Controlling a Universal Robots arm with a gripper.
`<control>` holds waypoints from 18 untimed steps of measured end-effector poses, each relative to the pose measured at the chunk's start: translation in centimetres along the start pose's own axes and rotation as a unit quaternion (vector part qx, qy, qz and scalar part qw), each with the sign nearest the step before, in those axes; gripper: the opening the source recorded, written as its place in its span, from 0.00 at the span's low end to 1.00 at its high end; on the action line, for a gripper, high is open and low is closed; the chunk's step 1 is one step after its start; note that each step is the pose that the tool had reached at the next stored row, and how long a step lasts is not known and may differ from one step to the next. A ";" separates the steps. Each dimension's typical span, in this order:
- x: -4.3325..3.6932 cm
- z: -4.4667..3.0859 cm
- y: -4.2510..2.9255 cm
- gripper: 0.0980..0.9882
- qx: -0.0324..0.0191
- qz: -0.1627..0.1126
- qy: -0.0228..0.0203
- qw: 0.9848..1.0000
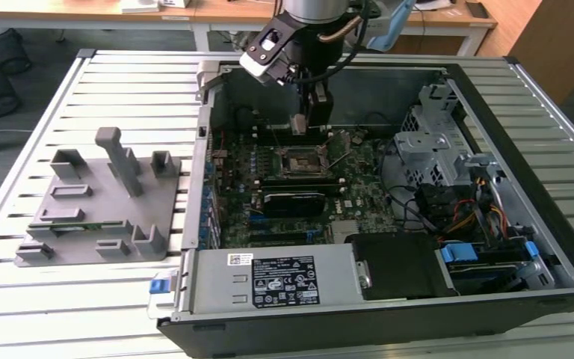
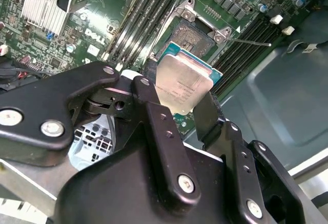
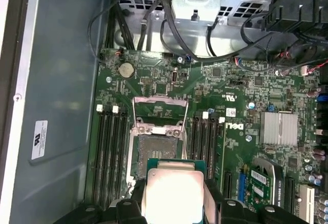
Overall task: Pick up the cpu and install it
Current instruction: 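Place the cpu into insertion slot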
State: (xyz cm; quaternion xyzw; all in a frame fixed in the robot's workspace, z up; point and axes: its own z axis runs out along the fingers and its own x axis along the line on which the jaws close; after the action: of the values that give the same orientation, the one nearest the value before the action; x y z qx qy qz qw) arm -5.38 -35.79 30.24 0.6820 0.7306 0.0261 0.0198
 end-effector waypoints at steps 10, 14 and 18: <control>0.07 0.89 -0.03 0.49 0.000 0.000 0.000 1.000; 0.08 1.15 -0.04 0.49 0.000 0.000 0.000 1.000; 0.09 1.39 -0.06 0.49 0.000 0.000 0.000 1.000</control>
State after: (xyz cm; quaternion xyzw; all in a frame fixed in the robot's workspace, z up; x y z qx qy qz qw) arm -5.35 -35.69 28.86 0.6820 0.7306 0.0261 0.0198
